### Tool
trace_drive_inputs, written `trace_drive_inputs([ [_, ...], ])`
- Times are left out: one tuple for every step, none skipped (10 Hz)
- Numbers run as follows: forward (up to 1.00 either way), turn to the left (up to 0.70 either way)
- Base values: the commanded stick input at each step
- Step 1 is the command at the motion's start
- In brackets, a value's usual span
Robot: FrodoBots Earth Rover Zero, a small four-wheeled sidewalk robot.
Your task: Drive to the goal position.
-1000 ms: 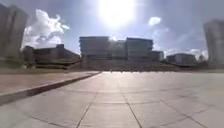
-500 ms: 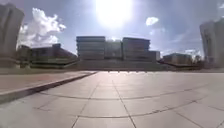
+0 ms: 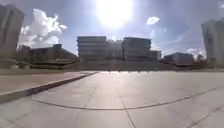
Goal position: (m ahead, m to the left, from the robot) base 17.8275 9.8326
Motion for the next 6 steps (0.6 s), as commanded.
trace_drive_inputs([
  [1.0, 0.01],
  [1.0, 0.01],
  [1.0, 0.01],
  [1.0, 0.01],
  [1.0, 0.01],
  [1.0, 0.01],
])
